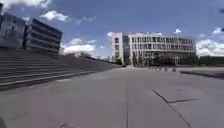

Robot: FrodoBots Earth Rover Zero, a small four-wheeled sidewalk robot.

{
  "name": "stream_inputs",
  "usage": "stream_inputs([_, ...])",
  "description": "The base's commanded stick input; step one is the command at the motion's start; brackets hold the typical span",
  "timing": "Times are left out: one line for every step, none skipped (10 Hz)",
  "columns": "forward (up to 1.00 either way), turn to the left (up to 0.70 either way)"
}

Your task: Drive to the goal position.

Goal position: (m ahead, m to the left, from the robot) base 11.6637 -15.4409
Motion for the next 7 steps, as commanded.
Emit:
stream_inputs([0.7,-0.28])
stream_inputs([0.7,0.01])
stream_inputs([0.7,0.02])
stream_inputs([0.7,0.0])
stream_inputs([0.7,0.0])
stream_inputs([0.7,0.0])
stream_inputs([0.7,0.0])
